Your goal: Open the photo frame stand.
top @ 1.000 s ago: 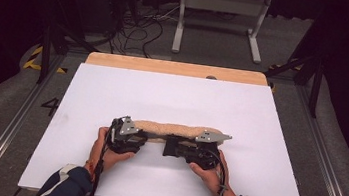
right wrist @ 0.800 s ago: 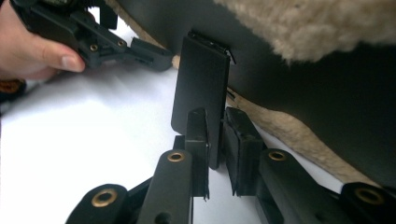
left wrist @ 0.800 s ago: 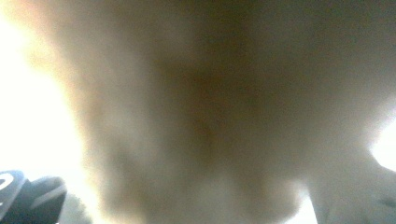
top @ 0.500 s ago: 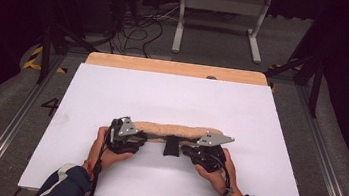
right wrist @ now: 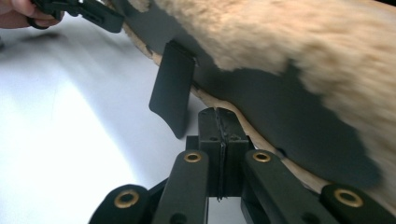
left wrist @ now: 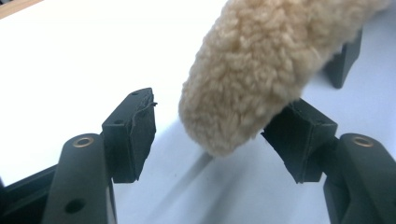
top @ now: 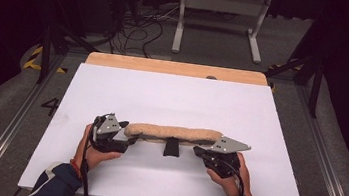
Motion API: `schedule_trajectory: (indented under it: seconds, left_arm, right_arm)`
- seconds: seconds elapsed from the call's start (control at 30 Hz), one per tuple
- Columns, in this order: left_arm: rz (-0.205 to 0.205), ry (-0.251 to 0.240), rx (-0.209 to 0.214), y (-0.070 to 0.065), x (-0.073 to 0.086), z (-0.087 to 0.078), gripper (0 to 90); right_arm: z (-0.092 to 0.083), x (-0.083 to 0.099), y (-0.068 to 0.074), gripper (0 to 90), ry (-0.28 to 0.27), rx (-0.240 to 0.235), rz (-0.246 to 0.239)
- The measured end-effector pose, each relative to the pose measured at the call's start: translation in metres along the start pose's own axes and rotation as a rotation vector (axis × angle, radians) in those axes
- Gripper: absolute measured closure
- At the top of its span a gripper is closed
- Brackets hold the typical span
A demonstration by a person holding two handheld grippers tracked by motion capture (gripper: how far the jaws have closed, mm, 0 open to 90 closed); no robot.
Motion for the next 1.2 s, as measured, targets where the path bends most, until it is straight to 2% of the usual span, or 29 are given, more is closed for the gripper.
schedule_trajectory:
  seconds: [0.2, 0.3, 0.5, 0.63, 0.77, 0.93, 1.07, 1.2]
  left_arm:
    - [0.037, -0.004, 0.007, -0.002, 0.003, -0.008, 30.3]
    - [0.045, -0.011, 0.014, -0.005, 0.003, -0.012, 29.1]
    - [0.059, -0.035, 0.004, -0.005, 0.001, -0.019, 28.1]
    - [0.063, -0.042, 0.011, -0.004, 0.000, -0.019, 27.8]
    - [0.057, -0.036, 0.013, -0.002, -0.001, -0.015, 26.3]
    - [0.058, -0.036, 0.026, -0.002, -0.002, -0.011, 26.3]
    - [0.070, -0.050, 0.022, -0.003, -0.005, -0.010, 29.8]
    - [0.072, -0.064, 0.035, -0.005, -0.008, -0.009, 32.3]
  right_arm:
    - [-0.016, 0.013, -0.010, 90.0, 0.003, 0.041, 0.020]
    - [-0.025, 0.017, -0.016, 90.0, -0.015, 0.061, 0.041]
    - [-0.044, 0.025, -0.026, 90.0, -0.052, 0.101, 0.094]
    - [-0.052, 0.025, -0.029, 90.0, -0.075, 0.124, 0.105]
    - [-0.051, 0.025, -0.031, 90.0, -0.079, 0.125, 0.115]
    - [-0.050, 0.023, -0.029, 90.0, -0.084, 0.125, 0.100]
    - [-0.051, 0.023, -0.030, 90.0, -0.084, 0.125, 0.111]
    - [-0.052, 0.023, -0.032, 89.2, -0.084, 0.155, 0.124]
Point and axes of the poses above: each handheld gripper's, and its own axes: z roughly forward along the jaws, x roughly out of its underside, y roughly to its left, the point moved 3 cm from there along z, roughly forward along the jaws, and after that the axes turned 4 degrees about y, right-handed, at the moved point
